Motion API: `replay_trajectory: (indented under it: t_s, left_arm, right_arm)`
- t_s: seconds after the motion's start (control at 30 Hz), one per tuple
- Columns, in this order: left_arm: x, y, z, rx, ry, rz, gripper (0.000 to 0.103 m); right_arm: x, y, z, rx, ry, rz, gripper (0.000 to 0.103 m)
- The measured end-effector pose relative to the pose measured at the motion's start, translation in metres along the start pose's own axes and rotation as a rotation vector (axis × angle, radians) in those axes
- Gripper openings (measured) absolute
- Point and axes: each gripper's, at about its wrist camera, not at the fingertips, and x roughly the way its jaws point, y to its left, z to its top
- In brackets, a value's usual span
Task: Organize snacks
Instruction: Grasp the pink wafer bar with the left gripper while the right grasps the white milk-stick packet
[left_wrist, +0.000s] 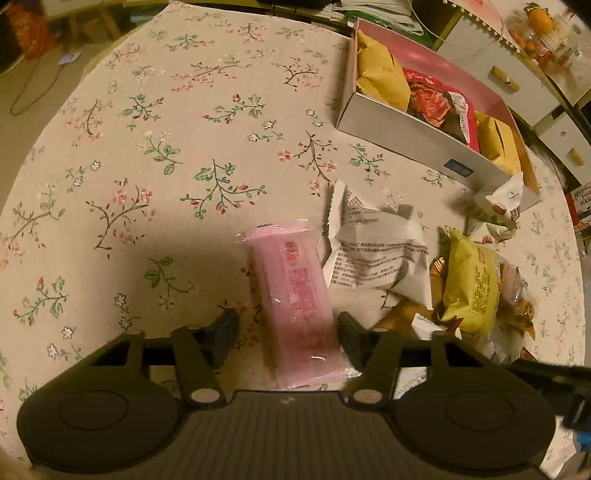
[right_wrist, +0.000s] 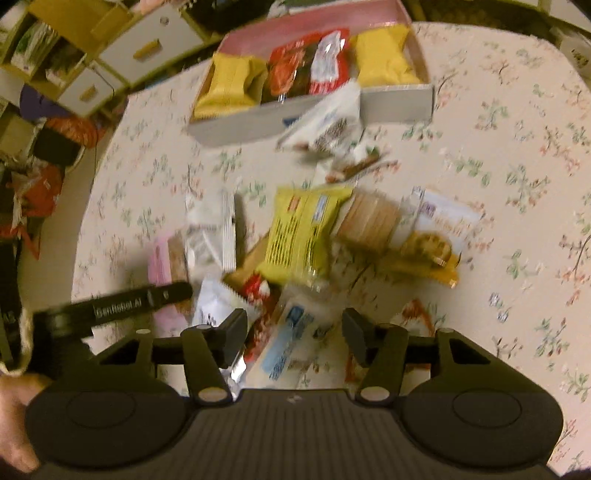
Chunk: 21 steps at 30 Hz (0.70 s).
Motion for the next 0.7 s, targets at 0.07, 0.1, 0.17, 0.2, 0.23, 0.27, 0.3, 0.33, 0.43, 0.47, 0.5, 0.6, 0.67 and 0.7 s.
replay_trajectory:
  t_s: [0.07, 0.1, 0.17, 0.2, 0.23, 0.27, 0.3, 0.33, 0.43, 0.47, 0.5, 0.6, 0.67, 0.7]
  left_arm:
    - [-0.001, 0.001, 0.000, 0.005, -0.003, 0.000, 0.043]
    - [-0.001, 0.001, -0.001, 0.008, -0.003, 0.000, 0.039]
    - [-0.002, 0.001, -0.001, 0.010, -0.005, -0.007, 0.038]
    - [-0.003, 0.001, -0.002, 0.011, -0.005, -0.010, 0.038]
    - [-0.004, 0.001, -0.002, 0.012, -0.006, -0.010, 0.037]
    - [-0.004, 0.001, -0.002, 0.013, -0.008, -0.009, 0.037]
    - [-0.005, 0.002, -0.002, 0.015, -0.010, -0.009, 0.037]
    - [-0.005, 0.000, -0.001, 0.015, -0.012, -0.010, 0.037]
    - [-0.008, -0.001, 0.000, 0.017, -0.023, -0.017, 0.037]
    - [-0.008, -0.001, 0.000, 0.018, -0.025, -0.018, 0.037]
    - [-0.009, -0.002, 0.000, 0.019, -0.027, -0.020, 0.037]
    - [-0.011, -0.002, 0.002, 0.017, -0.030, -0.030, 0.037]
    - [-0.014, -0.002, 0.004, 0.015, -0.039, -0.036, 0.037]
    - [-0.015, -0.002, 0.004, 0.013, -0.044, -0.042, 0.037]
  right_arm:
    - [0.007, 0.002, -0.004, -0.007, 0.022, -0.009, 0.053]
    - [0.011, 0.003, -0.006, -0.009, 0.034, -0.018, 0.052]
    - [0.020, 0.005, -0.010, -0.017, 0.056, -0.033, 0.051]
    - [0.023, 0.006, -0.011, -0.018, 0.064, -0.037, 0.051]
    - [0.026, 0.007, -0.013, -0.017, 0.069, -0.038, 0.051]
    - [0.028, 0.009, -0.014, -0.017, 0.073, -0.037, 0.051]
    - [0.030, 0.010, -0.015, -0.020, 0.075, -0.038, 0.051]
    - [0.031, 0.012, -0.016, -0.029, 0.071, -0.042, 0.051]
    - [0.033, 0.020, -0.017, -0.072, 0.038, -0.056, 0.042]
    - [0.032, 0.022, -0.017, -0.078, 0.028, -0.061, 0.036]
    - [0.032, 0.023, -0.016, -0.081, 0.023, -0.061, 0.032]
    - [0.029, 0.021, -0.017, -0.079, 0.020, -0.053, 0.026]
    - [0.025, 0.020, -0.016, -0.081, 0.012, -0.045, 0.020]
    - [0.024, 0.020, -0.015, -0.080, 0.006, -0.045, 0.018]
